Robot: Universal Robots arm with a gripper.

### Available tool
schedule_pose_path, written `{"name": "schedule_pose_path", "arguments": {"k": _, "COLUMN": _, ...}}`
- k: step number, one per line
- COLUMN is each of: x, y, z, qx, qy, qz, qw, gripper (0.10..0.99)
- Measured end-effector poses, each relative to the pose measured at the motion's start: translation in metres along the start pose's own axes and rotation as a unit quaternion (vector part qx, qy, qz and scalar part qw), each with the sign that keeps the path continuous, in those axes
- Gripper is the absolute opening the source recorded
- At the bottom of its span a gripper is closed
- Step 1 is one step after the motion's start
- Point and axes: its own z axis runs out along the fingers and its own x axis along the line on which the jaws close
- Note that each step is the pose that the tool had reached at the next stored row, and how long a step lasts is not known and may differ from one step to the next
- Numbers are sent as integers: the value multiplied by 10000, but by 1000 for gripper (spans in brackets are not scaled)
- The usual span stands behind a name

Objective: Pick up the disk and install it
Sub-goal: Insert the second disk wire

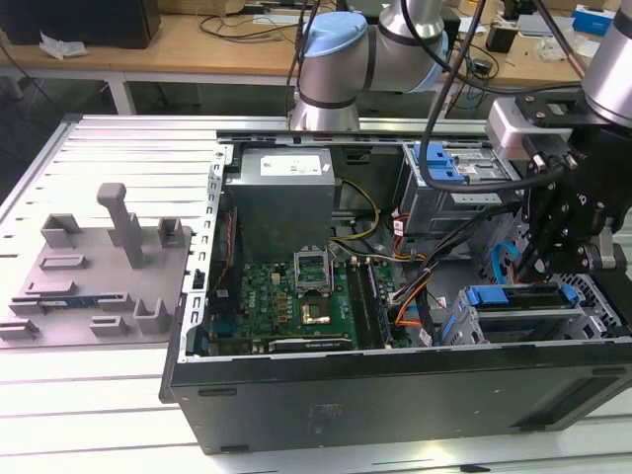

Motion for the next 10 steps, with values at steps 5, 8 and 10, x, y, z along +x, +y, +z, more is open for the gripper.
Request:
{"name": "schedule_pose_path", "arguments": {"k": 5, "x": 20, "y": -16, "z": 22, "qx": -2, "qy": 0, "qz": 0, "qw": 10000, "gripper": 161}}
{"name": "schedule_pose_path", "arguments": {"k": 8, "x": 28, "y": -21, "z": 33, "qx": -2, "qy": 0, "qz": 0, "qw": 10000, "gripper": 161}}
{"name": "schedule_pose_path", "arguments": {"k": 10, "x": 30, "y": -26, "z": 40, "qx": -2, "qy": 1, "qz": 0, "qw": 10000, "gripper": 161}}
